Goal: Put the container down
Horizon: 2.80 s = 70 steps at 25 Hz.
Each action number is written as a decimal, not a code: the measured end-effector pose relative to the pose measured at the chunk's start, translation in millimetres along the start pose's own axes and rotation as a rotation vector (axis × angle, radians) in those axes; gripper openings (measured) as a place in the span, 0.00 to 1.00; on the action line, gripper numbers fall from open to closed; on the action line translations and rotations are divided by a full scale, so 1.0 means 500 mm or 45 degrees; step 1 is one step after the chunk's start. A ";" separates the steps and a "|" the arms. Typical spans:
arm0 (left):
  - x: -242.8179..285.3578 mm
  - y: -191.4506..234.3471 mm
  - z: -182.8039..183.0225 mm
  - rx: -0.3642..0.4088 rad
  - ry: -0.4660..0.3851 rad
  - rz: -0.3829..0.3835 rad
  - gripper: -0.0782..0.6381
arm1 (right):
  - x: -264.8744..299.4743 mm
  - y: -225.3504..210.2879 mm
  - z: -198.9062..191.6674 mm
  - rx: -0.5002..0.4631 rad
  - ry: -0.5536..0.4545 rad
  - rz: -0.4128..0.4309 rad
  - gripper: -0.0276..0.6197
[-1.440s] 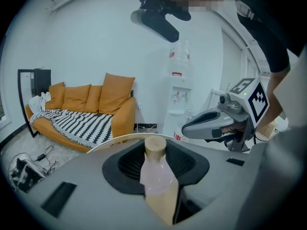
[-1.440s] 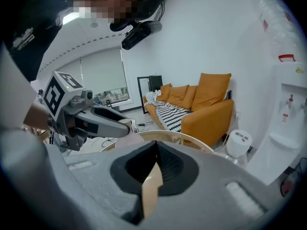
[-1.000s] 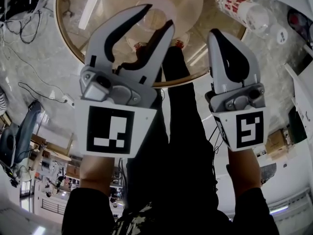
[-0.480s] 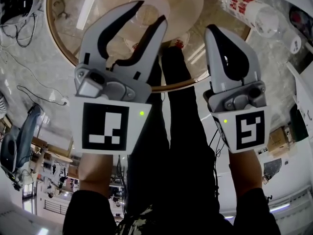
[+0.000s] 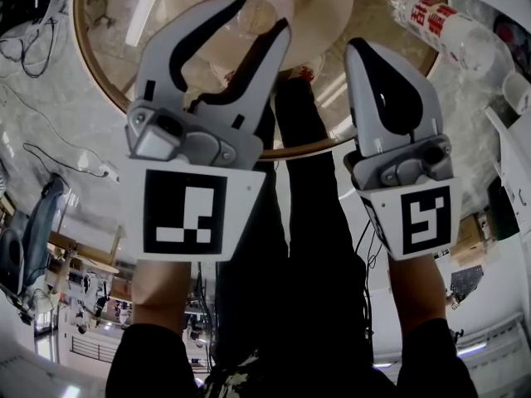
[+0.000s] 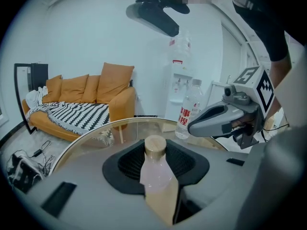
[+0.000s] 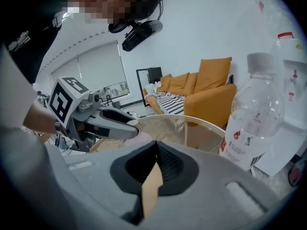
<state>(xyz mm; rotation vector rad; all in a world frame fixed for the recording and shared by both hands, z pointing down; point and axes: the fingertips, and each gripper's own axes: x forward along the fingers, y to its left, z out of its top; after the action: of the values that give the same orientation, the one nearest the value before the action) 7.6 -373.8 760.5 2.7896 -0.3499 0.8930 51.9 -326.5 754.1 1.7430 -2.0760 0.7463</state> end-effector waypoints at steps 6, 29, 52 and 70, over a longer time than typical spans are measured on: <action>0.003 0.030 -0.035 -0.020 -0.013 0.001 0.32 | 0.049 0.017 -0.012 -0.008 -0.004 0.006 0.04; 0.026 0.036 -0.069 0.057 -0.020 -0.053 0.32 | 0.093 0.039 -0.059 0.012 0.053 0.030 0.04; -0.047 0.047 0.031 0.091 -0.015 -0.032 0.34 | 0.034 0.010 0.083 -0.042 -0.097 0.008 0.04; -0.335 0.013 0.239 -0.066 -0.037 0.312 0.13 | -0.196 0.078 0.322 -0.082 -0.206 0.015 0.04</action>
<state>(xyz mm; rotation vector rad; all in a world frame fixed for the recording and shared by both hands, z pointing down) -61.5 -382.4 567.0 2.7543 -0.7221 0.8785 46.1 -337.1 562.1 1.8109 -2.1906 0.5517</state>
